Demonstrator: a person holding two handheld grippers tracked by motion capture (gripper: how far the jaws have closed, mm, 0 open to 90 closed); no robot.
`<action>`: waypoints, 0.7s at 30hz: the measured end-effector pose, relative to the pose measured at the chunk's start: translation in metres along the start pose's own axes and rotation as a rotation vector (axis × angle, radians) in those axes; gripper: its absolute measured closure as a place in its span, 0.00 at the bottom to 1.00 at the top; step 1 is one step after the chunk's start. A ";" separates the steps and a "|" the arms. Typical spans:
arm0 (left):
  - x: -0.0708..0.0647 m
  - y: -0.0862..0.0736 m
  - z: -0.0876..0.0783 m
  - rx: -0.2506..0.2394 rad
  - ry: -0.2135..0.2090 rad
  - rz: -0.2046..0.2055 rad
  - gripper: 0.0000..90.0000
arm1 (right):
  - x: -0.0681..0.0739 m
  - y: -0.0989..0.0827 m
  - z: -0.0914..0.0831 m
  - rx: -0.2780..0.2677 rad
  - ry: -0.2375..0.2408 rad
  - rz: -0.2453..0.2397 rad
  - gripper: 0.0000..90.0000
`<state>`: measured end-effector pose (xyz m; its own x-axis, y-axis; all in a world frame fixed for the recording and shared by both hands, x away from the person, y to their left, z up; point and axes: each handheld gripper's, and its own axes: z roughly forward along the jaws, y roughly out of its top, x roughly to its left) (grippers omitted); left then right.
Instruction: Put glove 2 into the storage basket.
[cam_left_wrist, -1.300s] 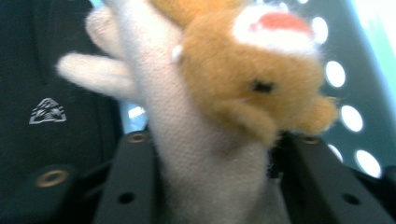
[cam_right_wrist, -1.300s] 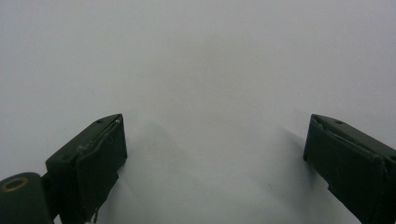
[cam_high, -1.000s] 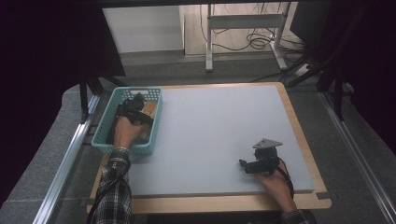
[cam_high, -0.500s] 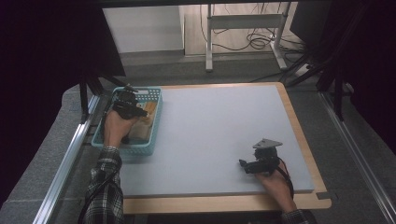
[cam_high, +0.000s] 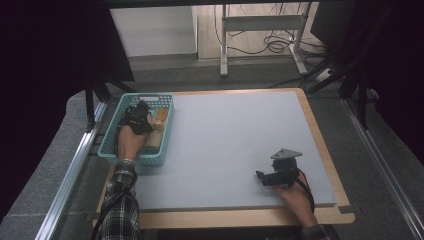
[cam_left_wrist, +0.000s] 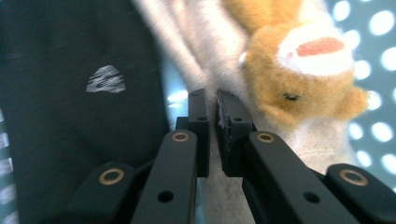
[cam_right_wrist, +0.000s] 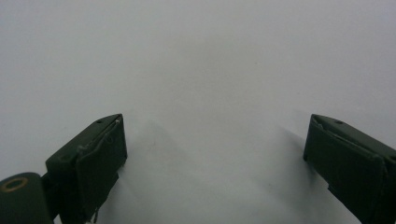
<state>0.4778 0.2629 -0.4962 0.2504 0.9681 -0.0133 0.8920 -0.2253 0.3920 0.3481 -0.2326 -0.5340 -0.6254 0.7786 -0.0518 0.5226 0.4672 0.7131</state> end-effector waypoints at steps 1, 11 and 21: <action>-0.002 0.001 0.000 0.002 0.006 0.006 0.95 | 0.000 0.000 0.000 0.000 0.000 0.000 0.06; 0.009 -0.003 -0.013 -0.054 0.040 -0.015 0.73 | 0.000 0.000 0.000 0.000 0.000 0.000 0.06; 0.020 -0.010 -0.025 -0.099 0.056 -0.036 0.45 | 0.000 0.000 0.000 -0.001 -0.001 -0.003 0.06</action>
<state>0.4646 0.2875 -0.4780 0.1949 0.9806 0.0217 0.8577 -0.1811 0.4812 0.3481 -0.2327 -0.5340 -0.6263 0.7777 -0.0541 0.5204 0.4688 0.7137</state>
